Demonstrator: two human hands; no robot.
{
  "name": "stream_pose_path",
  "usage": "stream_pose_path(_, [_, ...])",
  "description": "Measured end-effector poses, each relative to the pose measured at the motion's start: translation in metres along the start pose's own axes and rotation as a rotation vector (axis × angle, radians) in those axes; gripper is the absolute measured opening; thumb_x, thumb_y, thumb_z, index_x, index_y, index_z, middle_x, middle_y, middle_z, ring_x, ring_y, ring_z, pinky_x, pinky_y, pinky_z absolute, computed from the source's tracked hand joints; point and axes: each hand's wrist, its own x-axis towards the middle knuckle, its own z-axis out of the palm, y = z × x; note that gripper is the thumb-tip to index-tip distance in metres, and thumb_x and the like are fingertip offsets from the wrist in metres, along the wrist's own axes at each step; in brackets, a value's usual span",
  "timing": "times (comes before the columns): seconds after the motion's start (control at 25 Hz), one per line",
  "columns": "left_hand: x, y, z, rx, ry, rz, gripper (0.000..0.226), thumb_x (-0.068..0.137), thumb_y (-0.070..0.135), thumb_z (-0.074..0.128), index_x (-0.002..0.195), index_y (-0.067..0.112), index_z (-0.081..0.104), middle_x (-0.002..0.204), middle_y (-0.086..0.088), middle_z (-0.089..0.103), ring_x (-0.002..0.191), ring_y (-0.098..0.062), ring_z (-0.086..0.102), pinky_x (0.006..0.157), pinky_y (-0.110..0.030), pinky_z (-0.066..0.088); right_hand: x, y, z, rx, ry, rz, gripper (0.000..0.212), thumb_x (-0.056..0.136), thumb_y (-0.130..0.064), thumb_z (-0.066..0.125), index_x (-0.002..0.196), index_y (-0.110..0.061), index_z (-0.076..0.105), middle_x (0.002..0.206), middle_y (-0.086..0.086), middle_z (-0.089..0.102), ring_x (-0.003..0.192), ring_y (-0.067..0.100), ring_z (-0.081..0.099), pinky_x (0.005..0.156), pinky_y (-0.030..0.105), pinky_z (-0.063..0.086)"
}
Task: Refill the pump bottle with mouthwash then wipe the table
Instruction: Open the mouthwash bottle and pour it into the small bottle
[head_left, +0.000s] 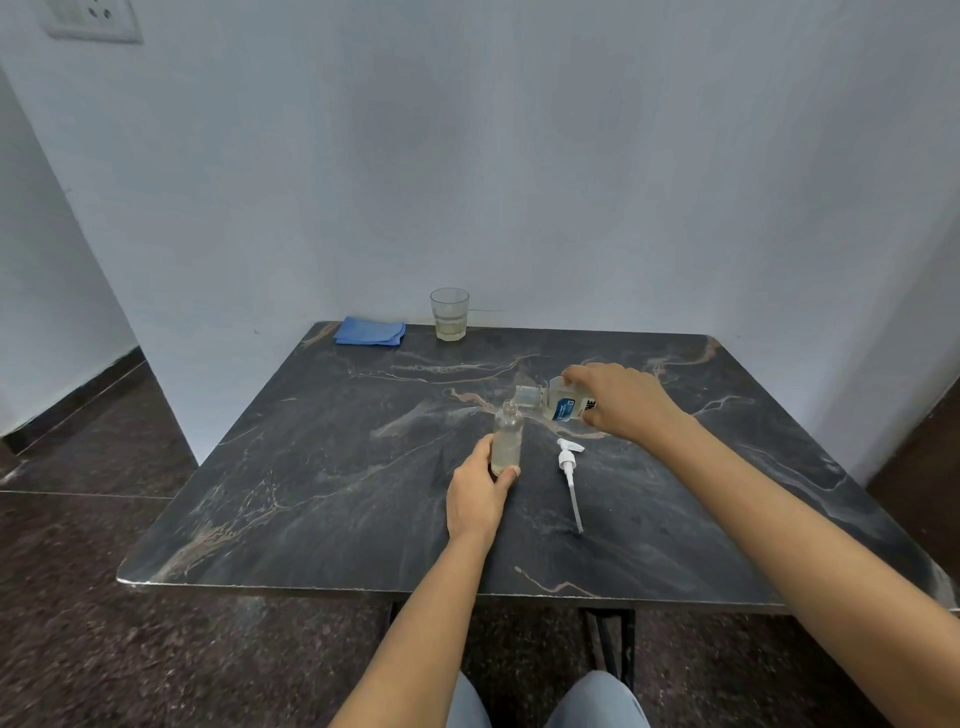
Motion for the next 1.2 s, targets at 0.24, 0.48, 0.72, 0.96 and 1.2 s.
stream_pose_path(0.24, [-0.0003, -0.0003, 0.0002, -0.002, 0.005, 0.008, 0.047, 0.086, 0.031, 0.066, 0.129, 0.032, 0.049, 0.118, 0.006, 0.066, 0.107, -0.015, 0.061, 0.091, -0.039, 0.050, 0.0002, 0.0001, -0.0001, -0.005, 0.001, -0.003, 0.043, 0.087, -0.020, 0.061, 0.127, -0.026, 0.047, 0.122, -0.002, 0.060, 0.100, 0.024, 0.062, 0.063, 0.034, 0.046])
stream_pose_path(0.48, [-0.0002, -0.0002, 0.0001, 0.001, 0.009, 0.016, 0.048, 0.086, 0.032, 0.066, 0.131, 0.030, 0.049, 0.119, 0.006, 0.066, 0.108, -0.014, 0.061, 0.092, -0.040, 0.050, -0.0002, -0.0005, -0.0009, -0.010, -0.003, -0.003, 0.043, 0.087, -0.019, 0.061, 0.126, -0.026, 0.047, 0.121, -0.002, 0.060, 0.099, 0.024, 0.062, 0.066, 0.036, 0.051])
stream_pose_path(0.72, [-0.0004, -0.0002, -0.0004, -0.011, 0.007, 0.013, 0.048, 0.086, 0.031, 0.066, 0.130, 0.031, 0.049, 0.118, 0.006, 0.066, 0.107, -0.014, 0.061, 0.092, -0.040, 0.051, 0.0013, -0.0012, -0.0019, -0.024, -0.001, -0.007, 0.042, 0.087, -0.017, 0.059, 0.126, -0.026, 0.047, 0.122, -0.002, 0.060, 0.099, 0.024, 0.062, 0.061, 0.033, 0.045])
stream_pose_path(0.96, [-0.0012, -0.0005, -0.0003, -0.030, 0.010, 0.011, 0.047, 0.085, 0.030, 0.067, 0.129, 0.031, 0.050, 0.116, 0.007, 0.066, 0.104, -0.013, 0.061, 0.091, -0.040, 0.051, 0.0015, -0.0015, -0.0036, -0.027, -0.002, -0.003, 0.042, 0.086, -0.013, 0.057, 0.126, -0.026, 0.048, 0.122, -0.001, 0.060, 0.100, 0.025, 0.062, 0.063, 0.033, 0.044])
stream_pose_path(1.2, [-0.0017, 0.0005, -0.0010, -0.038, 0.011, 0.014, 0.047, 0.085, 0.029, 0.067, 0.129, 0.031, 0.050, 0.116, 0.007, 0.066, 0.104, -0.013, 0.061, 0.091, -0.040, 0.051, 0.0020, -0.0014, -0.0030, -0.022, 0.004, -0.008, 0.042, 0.086, -0.013, 0.058, 0.125, -0.026, 0.048, 0.121, -0.001, 0.061, 0.097, 0.025, 0.062, 0.062, 0.033, 0.046])
